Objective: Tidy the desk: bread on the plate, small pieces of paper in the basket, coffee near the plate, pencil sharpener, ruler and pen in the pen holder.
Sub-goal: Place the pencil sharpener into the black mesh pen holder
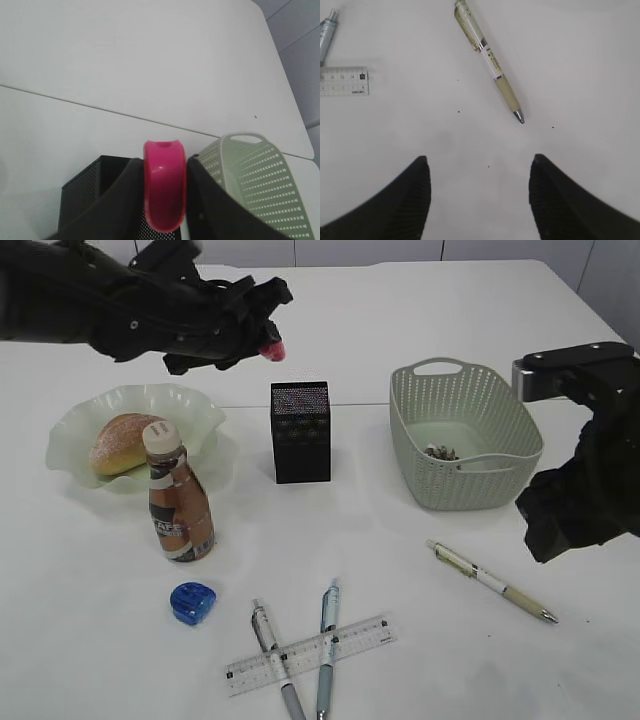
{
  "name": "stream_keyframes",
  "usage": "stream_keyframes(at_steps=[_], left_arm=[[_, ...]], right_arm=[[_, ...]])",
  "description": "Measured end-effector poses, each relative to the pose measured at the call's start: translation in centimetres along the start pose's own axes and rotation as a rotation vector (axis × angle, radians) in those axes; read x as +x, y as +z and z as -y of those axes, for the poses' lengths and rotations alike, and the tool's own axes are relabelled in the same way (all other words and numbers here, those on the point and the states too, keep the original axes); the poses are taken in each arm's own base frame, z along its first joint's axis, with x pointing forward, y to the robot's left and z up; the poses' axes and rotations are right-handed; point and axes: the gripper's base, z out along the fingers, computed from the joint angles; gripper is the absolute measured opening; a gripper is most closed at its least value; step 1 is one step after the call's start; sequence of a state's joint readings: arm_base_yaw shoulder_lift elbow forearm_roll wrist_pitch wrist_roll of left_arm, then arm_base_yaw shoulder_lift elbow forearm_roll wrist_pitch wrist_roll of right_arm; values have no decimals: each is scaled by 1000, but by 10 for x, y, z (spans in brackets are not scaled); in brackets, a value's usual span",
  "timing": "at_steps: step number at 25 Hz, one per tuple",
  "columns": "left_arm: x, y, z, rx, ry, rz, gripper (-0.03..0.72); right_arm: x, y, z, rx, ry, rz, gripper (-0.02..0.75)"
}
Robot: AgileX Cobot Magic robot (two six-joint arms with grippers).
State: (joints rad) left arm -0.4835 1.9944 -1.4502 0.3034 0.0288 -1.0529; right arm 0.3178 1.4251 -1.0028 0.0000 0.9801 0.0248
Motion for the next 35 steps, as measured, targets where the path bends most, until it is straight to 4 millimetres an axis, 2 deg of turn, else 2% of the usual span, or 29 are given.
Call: stream_keyframes(at_steps=[6, 11, 14, 17, 20, 30, 33, 35], left_arm=[[16, 22, -12, 19, -22, -13, 190], [25, 32, -19, 8, -22, -30, 191], [26, 33, -20, 12, -20, -29, 232], [26, 33, -20, 14, -20, -28, 332], [26, 33, -20, 14, -20, -28, 382], [29, 32, -15, 16, -8, -39, 403], [22, 22, -10, -6, 66, -41, 403], [11, 8, -3, -24, 143, -30, 403]], right_arm=[[0, 0, 2, 18, -12, 2, 457], [0, 0, 2, 23, -16, 3, 457], [0, 0, 3, 28, -19, 3, 457], [-1, 0, 3, 35, -24, 12, 457], [-2, 0, 4, 40, -28, 26, 458], [-3, 0, 4, 41, -29, 28, 459], [-3, 0, 4, 41, -29, 28, 459], [-3, 0, 4, 41, -29, 28, 459]])
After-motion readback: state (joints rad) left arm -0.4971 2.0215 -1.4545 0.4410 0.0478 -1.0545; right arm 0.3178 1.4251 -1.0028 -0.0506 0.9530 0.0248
